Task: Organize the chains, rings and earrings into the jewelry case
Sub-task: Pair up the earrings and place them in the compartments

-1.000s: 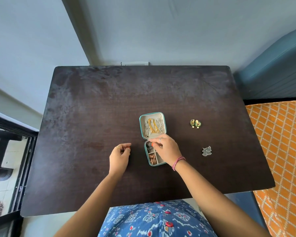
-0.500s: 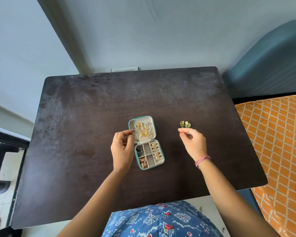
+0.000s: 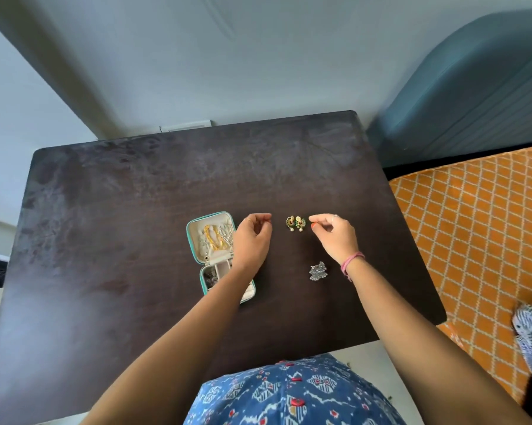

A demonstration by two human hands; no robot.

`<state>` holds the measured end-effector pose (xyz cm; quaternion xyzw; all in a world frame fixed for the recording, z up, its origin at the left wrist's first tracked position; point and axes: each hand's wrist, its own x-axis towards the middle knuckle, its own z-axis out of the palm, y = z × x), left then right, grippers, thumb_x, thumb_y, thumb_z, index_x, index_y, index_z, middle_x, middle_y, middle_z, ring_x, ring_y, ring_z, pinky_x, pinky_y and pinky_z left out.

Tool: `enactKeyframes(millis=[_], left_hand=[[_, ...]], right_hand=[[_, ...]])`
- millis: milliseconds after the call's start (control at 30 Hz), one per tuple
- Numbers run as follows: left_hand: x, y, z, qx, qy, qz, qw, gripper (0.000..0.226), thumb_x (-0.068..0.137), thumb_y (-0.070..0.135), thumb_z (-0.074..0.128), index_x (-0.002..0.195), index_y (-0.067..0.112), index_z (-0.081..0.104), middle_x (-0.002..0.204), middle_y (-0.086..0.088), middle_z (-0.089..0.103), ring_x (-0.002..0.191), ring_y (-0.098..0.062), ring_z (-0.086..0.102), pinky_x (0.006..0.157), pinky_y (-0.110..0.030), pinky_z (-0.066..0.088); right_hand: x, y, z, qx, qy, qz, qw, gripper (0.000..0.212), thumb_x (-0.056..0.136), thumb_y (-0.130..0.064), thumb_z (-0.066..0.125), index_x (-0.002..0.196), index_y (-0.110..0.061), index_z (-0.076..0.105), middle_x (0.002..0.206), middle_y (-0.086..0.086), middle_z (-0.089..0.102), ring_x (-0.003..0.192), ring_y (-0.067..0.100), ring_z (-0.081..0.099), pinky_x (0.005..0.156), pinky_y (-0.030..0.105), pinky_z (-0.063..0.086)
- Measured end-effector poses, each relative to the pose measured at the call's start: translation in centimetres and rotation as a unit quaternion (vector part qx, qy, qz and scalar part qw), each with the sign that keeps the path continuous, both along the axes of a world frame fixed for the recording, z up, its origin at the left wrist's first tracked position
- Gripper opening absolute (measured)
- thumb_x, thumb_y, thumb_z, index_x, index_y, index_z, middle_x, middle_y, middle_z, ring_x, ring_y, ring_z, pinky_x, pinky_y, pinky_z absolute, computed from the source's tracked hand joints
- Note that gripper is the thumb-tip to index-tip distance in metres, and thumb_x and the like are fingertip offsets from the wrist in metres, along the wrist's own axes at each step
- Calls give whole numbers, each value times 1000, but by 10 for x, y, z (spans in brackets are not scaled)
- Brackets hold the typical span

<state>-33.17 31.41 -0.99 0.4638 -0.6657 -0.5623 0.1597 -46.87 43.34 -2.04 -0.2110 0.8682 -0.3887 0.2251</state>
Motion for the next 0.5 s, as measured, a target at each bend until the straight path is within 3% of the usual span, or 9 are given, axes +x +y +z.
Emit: enactKeyframes(millis=[133,233,367,500], left_hand=[[-32,-6,-9,17,-94,-61,994,30,93,18,53,122,14,60,109,-2,67,104,-18,61,88,-26,44],[-52,-7,-15,-26,-137,-127,982,39,92,13,53,130,6,55,124,-9,62,118,-22,55,99,-25,37],[-67,-9,-26,-61,-178,-181,965,44,93,14,52,135,2,50,130,-16,56,124,-27,50,105,-29,34],[-80,-5,-36,-95,-226,-205,948,40,96,19,49,132,3,53,132,-18,50,122,-36,48,105,-36,35]], right_hand=[[-17,-13,-8,53,-19,33,998,20,87,-16,62,105,-17,71,96,2,72,90,13,64,79,14,41],[-29,-20,-15,99,-21,85,991,25,88,-19,62,112,-15,68,103,4,71,100,16,64,81,15,38],[-35,-29,-21,118,-11,119,986,28,88,-23,64,114,-13,67,101,5,70,100,19,63,89,23,44],[-37,-36,-24,132,11,142,981,25,86,-29,67,107,-17,70,98,5,67,96,22,63,89,33,49]])
